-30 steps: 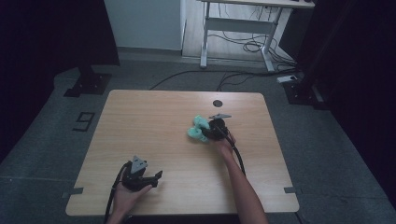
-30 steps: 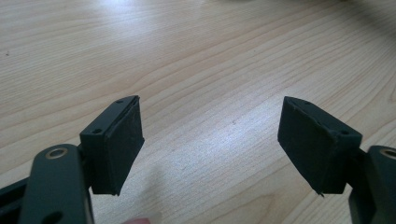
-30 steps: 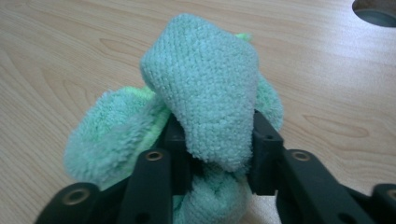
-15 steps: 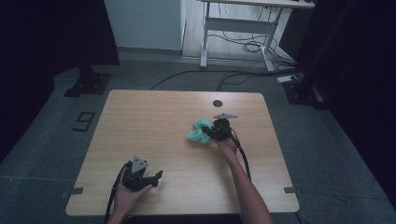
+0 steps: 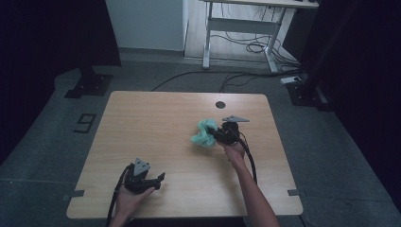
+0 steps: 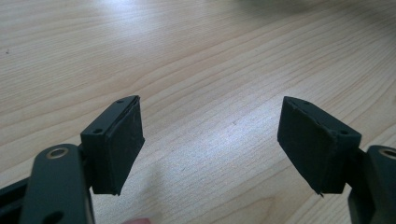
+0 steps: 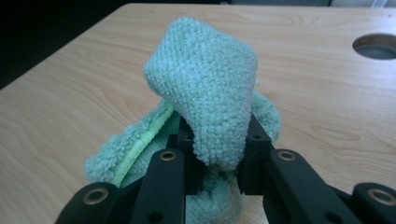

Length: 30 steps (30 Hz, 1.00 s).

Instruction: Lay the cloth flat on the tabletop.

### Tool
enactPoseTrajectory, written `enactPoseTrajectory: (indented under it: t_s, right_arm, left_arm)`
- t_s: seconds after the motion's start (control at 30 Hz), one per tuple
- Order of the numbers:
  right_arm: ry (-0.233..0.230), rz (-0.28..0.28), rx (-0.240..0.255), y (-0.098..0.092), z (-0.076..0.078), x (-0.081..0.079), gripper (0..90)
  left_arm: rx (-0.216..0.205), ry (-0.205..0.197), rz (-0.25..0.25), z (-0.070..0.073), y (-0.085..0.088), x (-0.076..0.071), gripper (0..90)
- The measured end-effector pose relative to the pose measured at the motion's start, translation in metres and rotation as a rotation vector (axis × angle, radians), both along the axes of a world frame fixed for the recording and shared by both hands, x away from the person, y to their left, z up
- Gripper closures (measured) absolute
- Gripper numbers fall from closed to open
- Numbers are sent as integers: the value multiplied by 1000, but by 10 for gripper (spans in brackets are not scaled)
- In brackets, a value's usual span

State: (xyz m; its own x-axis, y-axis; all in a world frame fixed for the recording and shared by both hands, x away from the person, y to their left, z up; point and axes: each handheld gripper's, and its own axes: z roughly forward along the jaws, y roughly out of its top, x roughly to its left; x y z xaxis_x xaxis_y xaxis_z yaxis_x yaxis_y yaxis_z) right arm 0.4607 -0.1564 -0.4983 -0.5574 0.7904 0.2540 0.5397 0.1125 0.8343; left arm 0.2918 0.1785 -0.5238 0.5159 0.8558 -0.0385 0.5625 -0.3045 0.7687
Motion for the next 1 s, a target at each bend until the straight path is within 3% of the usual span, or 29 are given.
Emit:
enactPoseTrajectory:
  t_s: [0.47,1.0]
  right_arm:
    - [-69,22,56,-15,18,-32,749]
    - [-86,53,110,-13,14,-71,746]
  left_arm:
    - [1,-3,1,-1,-3,0,229]
    - [-12,-8,-18,1,-12,-3,234]
